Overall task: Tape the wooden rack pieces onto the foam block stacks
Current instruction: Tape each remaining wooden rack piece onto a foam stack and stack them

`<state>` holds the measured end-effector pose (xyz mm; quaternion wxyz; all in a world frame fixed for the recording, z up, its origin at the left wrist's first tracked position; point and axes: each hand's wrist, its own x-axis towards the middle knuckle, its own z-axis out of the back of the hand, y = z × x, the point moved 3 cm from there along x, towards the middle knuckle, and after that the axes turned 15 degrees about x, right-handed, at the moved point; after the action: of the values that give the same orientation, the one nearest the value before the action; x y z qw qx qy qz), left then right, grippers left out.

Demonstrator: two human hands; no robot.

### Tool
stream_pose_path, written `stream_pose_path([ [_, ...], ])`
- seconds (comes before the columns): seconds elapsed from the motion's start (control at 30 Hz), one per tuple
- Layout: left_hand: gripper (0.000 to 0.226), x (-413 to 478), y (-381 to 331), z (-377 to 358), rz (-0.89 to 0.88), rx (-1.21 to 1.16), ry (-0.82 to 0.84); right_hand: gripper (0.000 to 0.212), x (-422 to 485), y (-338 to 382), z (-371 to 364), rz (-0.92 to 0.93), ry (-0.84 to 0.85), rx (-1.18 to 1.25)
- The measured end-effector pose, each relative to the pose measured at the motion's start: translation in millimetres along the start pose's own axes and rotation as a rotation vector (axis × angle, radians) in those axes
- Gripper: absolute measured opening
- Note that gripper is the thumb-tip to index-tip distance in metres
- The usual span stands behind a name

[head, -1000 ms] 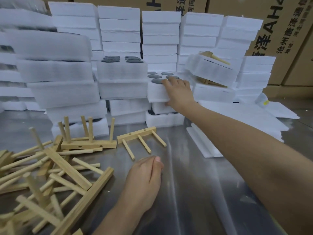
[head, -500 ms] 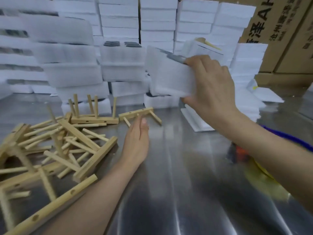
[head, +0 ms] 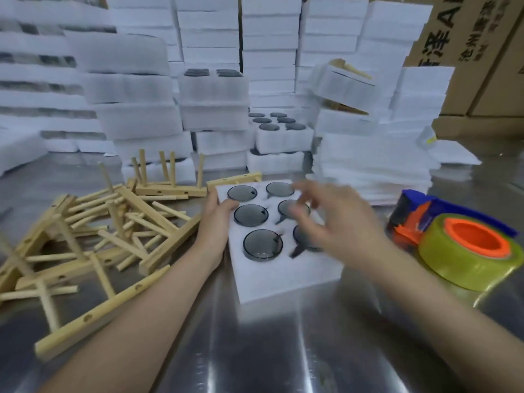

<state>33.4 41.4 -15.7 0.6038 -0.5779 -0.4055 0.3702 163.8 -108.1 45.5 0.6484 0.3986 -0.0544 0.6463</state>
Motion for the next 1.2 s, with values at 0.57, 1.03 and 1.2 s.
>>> stream_pose_path([
  [0.57,0.027,9,-6,4,-0.005,0.039,0.036,0.024,54,-118,11,-0.118,-0.489,-0.015],
  [1.03,0.026,-5,-24,15,0.006,-0.020,-0.118,0.037,24,-24,-2,0.213,-0.283,0.859],
  [1.2,0.058,-8,-36,17,0.108,-0.243,-0.051,0.032,31,-39,1,-0.108,-0.176,1.071],
])
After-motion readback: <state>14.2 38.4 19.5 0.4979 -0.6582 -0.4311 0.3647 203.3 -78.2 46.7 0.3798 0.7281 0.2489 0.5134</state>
